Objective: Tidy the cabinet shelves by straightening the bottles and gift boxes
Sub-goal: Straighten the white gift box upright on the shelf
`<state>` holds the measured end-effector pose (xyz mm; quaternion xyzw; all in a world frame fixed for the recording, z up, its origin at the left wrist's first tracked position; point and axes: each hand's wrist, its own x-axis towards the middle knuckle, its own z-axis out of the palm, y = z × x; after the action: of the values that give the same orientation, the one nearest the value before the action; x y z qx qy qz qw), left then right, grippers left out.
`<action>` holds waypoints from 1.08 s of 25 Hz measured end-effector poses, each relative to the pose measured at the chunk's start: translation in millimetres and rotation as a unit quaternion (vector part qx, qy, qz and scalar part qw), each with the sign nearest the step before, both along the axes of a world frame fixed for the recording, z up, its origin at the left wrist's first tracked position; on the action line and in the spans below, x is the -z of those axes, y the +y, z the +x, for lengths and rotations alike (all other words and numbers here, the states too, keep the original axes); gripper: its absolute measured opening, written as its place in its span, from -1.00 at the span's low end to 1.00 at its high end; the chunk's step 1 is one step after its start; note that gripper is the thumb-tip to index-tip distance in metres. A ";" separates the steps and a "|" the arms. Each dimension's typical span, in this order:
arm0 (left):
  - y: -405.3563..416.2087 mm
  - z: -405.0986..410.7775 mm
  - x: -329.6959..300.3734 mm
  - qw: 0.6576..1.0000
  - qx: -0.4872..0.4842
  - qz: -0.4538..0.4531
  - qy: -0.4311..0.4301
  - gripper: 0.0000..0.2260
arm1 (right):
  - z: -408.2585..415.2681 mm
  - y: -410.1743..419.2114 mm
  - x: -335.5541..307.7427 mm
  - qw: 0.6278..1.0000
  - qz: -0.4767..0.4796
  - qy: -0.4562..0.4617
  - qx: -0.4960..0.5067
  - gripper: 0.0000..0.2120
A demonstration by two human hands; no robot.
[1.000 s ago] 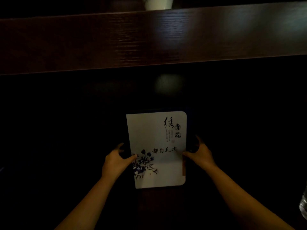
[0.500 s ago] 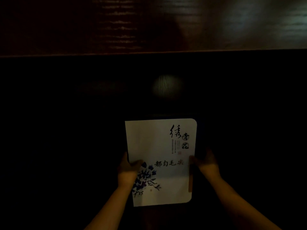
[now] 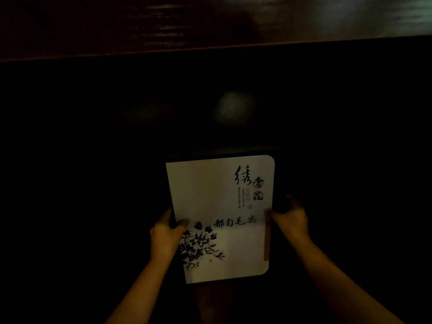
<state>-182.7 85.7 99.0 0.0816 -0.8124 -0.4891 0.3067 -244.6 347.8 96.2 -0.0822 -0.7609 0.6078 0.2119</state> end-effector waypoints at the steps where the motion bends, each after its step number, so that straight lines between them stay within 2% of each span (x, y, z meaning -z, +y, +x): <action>1: -1.4 6.2 0.0 1.000 0.008 0.007 -0.007 -0.54 | 7.8 1.9 0.1 1.000 -0.002 0.000 0.002 -0.24; 4: -3.6 25.3 2.1 0.999 0.029 0.023 -0.017 -0.55 | 32.4 5.1 1.2 1.000 -0.023 0.004 -0.003 -0.28; 8: -4.0 55.7 2.3 0.999 0.035 0.003 0.001 -0.60 | 68.8 5.4 2.2 0.999 -0.032 0.010 -0.002 -0.43; 13: -2.6 96.4 5.4 0.999 0.045 -0.013 0.023 -0.53 | 113.4 4.4 7.2 0.999 -0.017 0.047 0.018 -0.40; 21: 12.5 150.9 9.0 0.999 0.023 -0.031 0.034 -0.54 | 154.8 20.5 14.2 0.997 0.002 0.082 -0.011 -0.46; 27: 25.4 177.1 8.0 0.999 0.002 -0.040 0.031 -0.52 | 173.3 32.5 13.3 0.997 0.007 0.074 -0.023 -0.44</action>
<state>-5.7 111.1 91.0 0.0524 -0.8216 -0.4591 0.3338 -71.3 380.3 82.9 -0.0175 -0.7491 0.6113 0.2545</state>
